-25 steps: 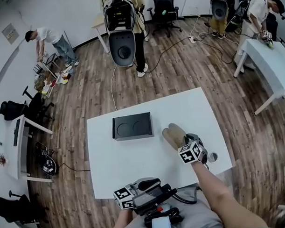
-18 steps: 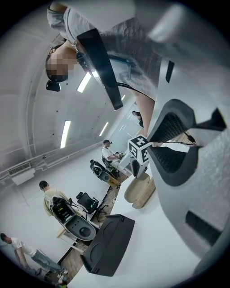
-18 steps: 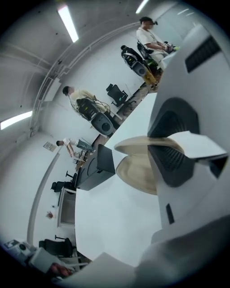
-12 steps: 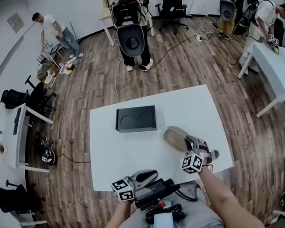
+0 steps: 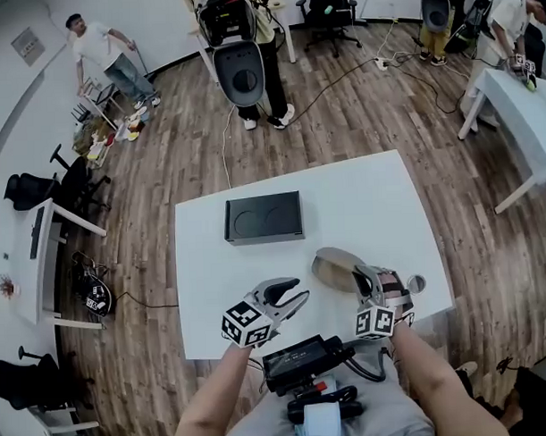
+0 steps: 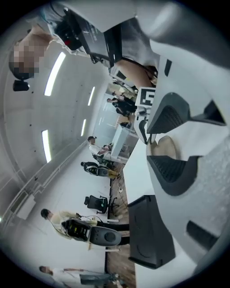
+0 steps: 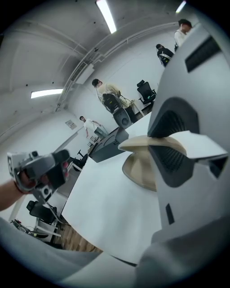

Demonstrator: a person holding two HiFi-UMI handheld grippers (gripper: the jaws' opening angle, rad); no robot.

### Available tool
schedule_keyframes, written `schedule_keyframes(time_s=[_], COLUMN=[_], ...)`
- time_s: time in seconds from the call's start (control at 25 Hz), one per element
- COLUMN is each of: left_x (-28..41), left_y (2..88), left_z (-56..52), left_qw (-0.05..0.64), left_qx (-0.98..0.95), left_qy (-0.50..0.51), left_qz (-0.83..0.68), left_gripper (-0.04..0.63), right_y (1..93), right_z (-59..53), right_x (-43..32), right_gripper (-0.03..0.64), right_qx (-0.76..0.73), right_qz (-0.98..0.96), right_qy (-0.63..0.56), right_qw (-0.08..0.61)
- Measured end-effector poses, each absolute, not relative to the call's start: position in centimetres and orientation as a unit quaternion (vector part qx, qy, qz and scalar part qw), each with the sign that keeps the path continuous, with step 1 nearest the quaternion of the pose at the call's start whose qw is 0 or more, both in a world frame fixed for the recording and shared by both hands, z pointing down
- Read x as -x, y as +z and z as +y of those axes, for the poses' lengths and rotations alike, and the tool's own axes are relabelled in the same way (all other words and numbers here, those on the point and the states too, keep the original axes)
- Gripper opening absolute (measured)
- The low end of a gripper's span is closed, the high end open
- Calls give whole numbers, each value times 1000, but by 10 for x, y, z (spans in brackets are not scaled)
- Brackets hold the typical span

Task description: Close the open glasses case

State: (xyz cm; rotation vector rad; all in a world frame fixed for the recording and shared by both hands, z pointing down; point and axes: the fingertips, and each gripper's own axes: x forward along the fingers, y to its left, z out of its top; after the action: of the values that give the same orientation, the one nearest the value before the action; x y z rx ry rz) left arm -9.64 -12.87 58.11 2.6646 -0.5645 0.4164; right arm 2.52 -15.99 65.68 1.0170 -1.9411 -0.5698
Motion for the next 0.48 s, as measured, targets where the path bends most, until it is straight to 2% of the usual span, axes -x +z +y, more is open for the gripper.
schedule_keyframes(time_s=[0.04, 0.12, 0.48], left_x=[88, 69, 26], left_y=[582, 585, 630], left_z=[-137, -151, -168], left_qw=[176, 150, 74], left_qx=[-952, -954, -934], left_qy=[167, 201, 345], left_qz=[-189, -161, -53], left_gripper=[150, 167, 178], right_y=[657, 660, 666], right_z=[-154, -143, -106], right_x=[-22, -18, -2], right_gripper=[66, 66, 72], right_qx=[-400, -387, -344], right_qz=[-776, -777, -777], right_qy=[-236, -250, -293], right_qw=[426, 429, 438])
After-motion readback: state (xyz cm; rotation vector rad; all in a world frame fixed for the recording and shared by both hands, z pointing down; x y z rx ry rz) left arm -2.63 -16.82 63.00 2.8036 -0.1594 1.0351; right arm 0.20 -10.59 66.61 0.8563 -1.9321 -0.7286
